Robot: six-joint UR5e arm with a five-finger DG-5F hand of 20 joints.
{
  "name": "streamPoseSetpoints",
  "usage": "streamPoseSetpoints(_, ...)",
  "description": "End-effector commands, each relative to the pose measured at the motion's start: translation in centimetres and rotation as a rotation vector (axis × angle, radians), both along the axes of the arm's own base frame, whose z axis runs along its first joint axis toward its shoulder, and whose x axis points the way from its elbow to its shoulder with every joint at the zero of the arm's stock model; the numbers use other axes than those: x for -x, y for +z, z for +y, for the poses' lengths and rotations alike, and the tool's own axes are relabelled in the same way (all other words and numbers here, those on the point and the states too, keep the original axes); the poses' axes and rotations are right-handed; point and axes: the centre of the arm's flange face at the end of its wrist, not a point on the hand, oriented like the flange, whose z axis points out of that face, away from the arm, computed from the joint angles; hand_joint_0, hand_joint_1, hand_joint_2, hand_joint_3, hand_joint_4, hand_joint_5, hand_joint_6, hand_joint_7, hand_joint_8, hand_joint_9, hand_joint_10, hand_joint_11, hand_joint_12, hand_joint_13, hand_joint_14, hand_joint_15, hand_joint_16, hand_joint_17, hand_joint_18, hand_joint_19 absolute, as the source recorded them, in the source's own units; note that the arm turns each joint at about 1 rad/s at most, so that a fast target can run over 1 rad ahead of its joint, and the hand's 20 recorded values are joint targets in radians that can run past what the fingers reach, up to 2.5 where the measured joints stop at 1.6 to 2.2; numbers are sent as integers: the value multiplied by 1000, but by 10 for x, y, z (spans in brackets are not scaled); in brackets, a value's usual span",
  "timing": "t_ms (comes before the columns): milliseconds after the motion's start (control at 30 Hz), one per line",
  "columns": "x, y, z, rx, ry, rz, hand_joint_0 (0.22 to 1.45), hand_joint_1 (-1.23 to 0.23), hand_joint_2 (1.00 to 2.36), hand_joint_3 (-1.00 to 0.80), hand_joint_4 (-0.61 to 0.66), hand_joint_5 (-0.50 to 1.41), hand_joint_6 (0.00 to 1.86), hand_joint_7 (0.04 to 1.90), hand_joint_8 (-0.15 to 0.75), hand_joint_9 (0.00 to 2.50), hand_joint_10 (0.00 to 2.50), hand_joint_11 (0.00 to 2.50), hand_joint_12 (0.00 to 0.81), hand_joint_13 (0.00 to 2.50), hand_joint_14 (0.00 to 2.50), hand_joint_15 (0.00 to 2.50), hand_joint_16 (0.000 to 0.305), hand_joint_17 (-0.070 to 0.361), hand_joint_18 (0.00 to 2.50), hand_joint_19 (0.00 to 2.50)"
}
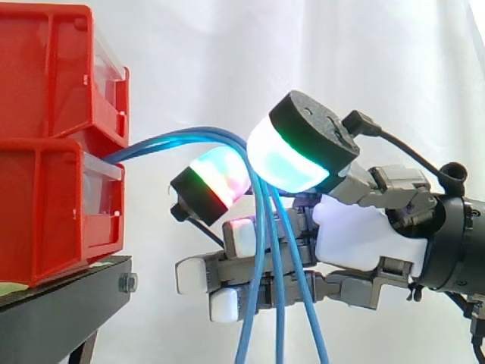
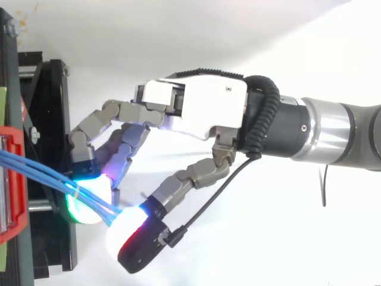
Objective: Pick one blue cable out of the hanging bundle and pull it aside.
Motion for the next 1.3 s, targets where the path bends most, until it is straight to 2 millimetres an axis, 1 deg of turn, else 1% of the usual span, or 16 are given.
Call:
streamPoseSetpoints(0,1,3,-2,-5,-2,3,457,-952,1000,-500,74,-108,925,975,350,1187,16,543,372,881,15,413,51,115,800,510)
streamPoseSetpoints(133,2,4,-4,-5,-3,5,391,-758,1000,-500,83,-101,908,979,393,1238,14,522,418,919,16,419,60,136,865,508)
streamPoseSetpoints(267,2,4,-5,-4,-5,5,461,-573,1000,-500,75,-107,890,1081,384,1229,16,543,403,892,15,444,57,127,810,566)
streamPoseSetpoints(333,2,4,-5,-4,-5,5,493,-569,1000,-500,78,-110,887,1121,373,1222,18,537,392,880,16,446,54,122,784,591)
streamPoseSetpoints(400,2,4,-5,-4,-5,5,552,-622,1005,-433,81,-113,886,1158,362,1211,20,550,379,865,18,449,50,113,754,613)
streamPoseSetpoints(533,2,4,-5,-5,-3,5,583,-708,1014,-308,84,-113,892,1159,368,1209,20,561,372,871,17,455,49,111,765,609)
streamPoseSetpoints(667,2,4,-7,-5,-6,3,631,-857,1020,-233,87,-125,910,1148,353,1178,18,597,370,868,18,447,48,108,780,585)
streamPoseSetpoints(700,2,5,-7,-5,-6,3,721,-930,1020,-269,27,-126,910,1215,341,1165,20,607,365,864,17,437,46,103,788,567)
streamPoseSetpoints(833,2,4,-10,-3,-5,5,798,-928,1000,-500,-123,-137,923,1250,302,1155,19,619,348,855,17,434,44,99,777,553)
streamPoseSetpoints(867,2,4,-13,-1,-1,4,812,-935,1000,-500,-142,-140,918,1437,278,1176,21,617,339,856,17,432,43,97,780,540)
streamPoseSetpoints(933,2,5,-14,-1,2,3,795,-935,1000,-500,-190,-141,934,1392,274,1180,20,608,328,860,17,431,42,95,785,518)
streamPoseSetpoints(967,2,6,-15,0,2,1,779,-943,1000,-500,-210,-144,945,1304,265,1174,21,604,323,859,17,436,41,93,785,520)
streamPoseSetpoints(1000,3,8,-17,3,2,2,739,-989,1000,-500,-192,-144,950,1152,260,1171,18,607,313,860,18,448,40,91,776,516)
streamPoseSetpoints(1067,4,11,-21,5,0,6,685,-1023,1000,-500,-156,-140,951,978,259,1157,18,600,310,862,18,456,40,90,766,519)
streamPoseSetpoints(1167,8,12,-27,10,1,36,583,-1061,1000,-500,-89,-140,940,965,252,1132,18,604,314,876,20,477,41,92,769,524)
streamPoseSetpoints(1267,11,11,-30,9,-1,59,521,-1037,1000,-500,-49,-143,940,931,257,1131,17,604,328,890,18,484,44,99,786,527)
